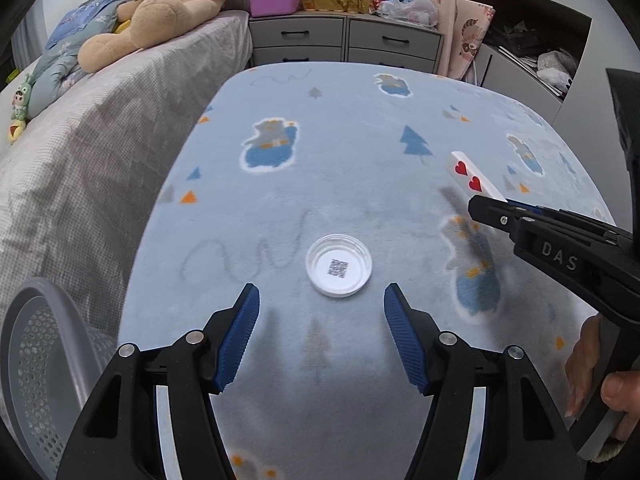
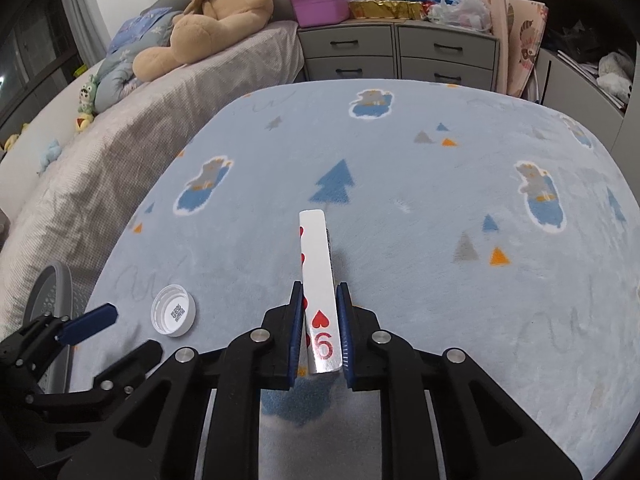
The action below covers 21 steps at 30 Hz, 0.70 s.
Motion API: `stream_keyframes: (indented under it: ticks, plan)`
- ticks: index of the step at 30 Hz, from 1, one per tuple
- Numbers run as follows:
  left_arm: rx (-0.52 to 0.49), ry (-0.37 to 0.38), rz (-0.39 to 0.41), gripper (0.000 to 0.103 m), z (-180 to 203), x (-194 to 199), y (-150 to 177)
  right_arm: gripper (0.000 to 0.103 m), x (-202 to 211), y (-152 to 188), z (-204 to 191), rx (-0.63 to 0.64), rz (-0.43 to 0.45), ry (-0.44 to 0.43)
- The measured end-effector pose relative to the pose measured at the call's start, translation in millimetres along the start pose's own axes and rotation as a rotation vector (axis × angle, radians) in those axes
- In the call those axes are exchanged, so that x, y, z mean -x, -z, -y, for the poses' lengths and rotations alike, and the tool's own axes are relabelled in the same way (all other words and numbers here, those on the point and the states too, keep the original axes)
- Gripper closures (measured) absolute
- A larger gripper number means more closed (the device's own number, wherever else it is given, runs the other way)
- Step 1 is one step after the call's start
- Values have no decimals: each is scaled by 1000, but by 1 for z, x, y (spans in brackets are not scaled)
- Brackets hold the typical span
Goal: Collect trash
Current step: 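Grasp the white bottle cap with the left tool while the right tool holds the stick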
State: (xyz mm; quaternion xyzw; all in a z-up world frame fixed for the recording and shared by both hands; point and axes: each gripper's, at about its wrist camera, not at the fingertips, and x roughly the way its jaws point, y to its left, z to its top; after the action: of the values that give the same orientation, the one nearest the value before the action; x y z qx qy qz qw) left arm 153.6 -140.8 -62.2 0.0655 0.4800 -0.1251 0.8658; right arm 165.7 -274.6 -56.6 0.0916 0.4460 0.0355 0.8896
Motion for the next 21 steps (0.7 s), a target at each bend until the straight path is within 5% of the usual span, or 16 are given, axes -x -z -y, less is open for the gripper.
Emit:
stream_keyframes:
  ticks: [16,21]
  plan:
    - [-1,-22,-27,42,8,-35,-13,86,3,-2,8,-24,17,3]
    - [-18,-15,-11,64,10,-31,-13,86,3,-2,11,-28,16,6]
